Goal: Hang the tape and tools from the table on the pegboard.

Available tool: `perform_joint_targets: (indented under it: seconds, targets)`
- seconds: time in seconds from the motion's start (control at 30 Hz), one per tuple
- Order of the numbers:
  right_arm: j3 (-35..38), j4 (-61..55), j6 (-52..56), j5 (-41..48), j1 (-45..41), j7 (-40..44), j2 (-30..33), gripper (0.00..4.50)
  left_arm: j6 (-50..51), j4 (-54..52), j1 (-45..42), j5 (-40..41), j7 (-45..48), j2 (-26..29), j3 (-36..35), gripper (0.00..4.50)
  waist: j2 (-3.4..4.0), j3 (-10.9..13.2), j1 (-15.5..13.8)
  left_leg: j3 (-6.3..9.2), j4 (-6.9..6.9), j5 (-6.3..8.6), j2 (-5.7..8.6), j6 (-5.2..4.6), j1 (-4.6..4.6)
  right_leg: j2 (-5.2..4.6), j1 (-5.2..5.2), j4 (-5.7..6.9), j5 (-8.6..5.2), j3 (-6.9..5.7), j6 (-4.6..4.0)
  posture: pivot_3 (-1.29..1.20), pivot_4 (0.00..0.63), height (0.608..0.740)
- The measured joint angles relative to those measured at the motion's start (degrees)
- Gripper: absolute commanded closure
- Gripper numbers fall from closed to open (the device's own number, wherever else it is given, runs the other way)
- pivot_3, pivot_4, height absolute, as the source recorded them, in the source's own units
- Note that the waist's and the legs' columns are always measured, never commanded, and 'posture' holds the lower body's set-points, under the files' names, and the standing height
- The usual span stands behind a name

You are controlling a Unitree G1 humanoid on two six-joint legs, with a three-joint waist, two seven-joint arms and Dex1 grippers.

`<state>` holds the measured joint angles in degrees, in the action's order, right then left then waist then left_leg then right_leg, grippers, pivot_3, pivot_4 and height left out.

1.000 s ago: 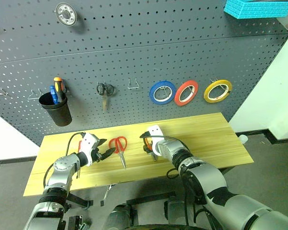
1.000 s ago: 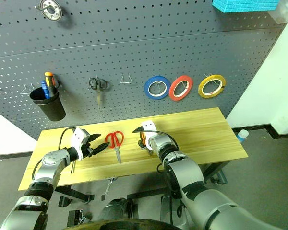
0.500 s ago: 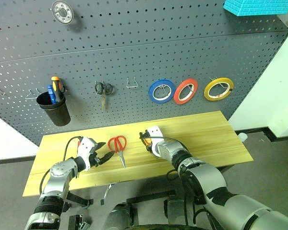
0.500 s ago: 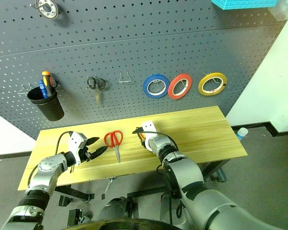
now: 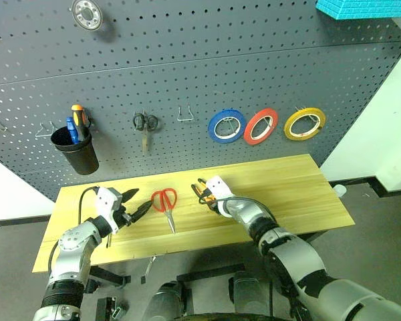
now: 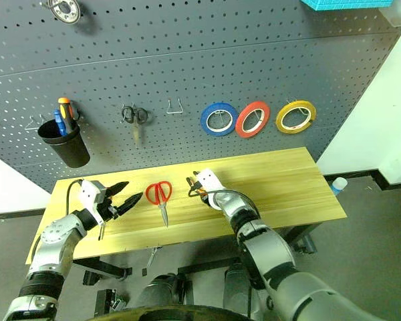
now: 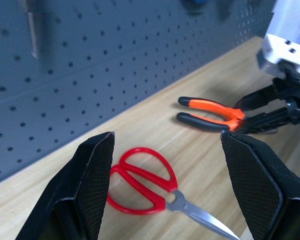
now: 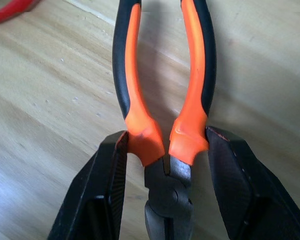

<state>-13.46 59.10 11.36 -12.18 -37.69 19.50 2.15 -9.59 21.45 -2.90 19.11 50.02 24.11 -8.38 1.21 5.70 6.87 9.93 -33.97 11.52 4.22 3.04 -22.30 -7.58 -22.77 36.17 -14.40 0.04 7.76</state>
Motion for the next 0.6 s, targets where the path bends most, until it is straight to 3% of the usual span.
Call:
perform_joint_targets:
  seconds: [0.3, 0.6]
  targets:
    - [-4.1, -31.4, -12.2, -1.3, 13.2, 9.6, 12.0, 2.46, -4.2, -3.8, -0.3, 6.8, -0.8, -3.2, -6.2, 0.95, -0.19, 0.1, -0.4, -0.07, -0.03, 0.01, -0.04, 0.01, -0.07, -0.03, -0.04, -0.03, -0.08, 0.0, -0.12, -0.07, 0.063, 0.74]
    - [1.3, -47.8, -16.9, 10.6, 13.9, 15.8, 12.6, 2.46, -9.3, -3.7, -3.5, 8.2, -2.2, -5.6, -8.2, 0.95, -0.53, 0.3, -2.8, -0.16, -0.06, 0.01, -0.04, 0.02, -0.12, -0.05, 0.03, -0.22, -0.06, 0.0, -0.13, -0.09, 0.061, 0.74]
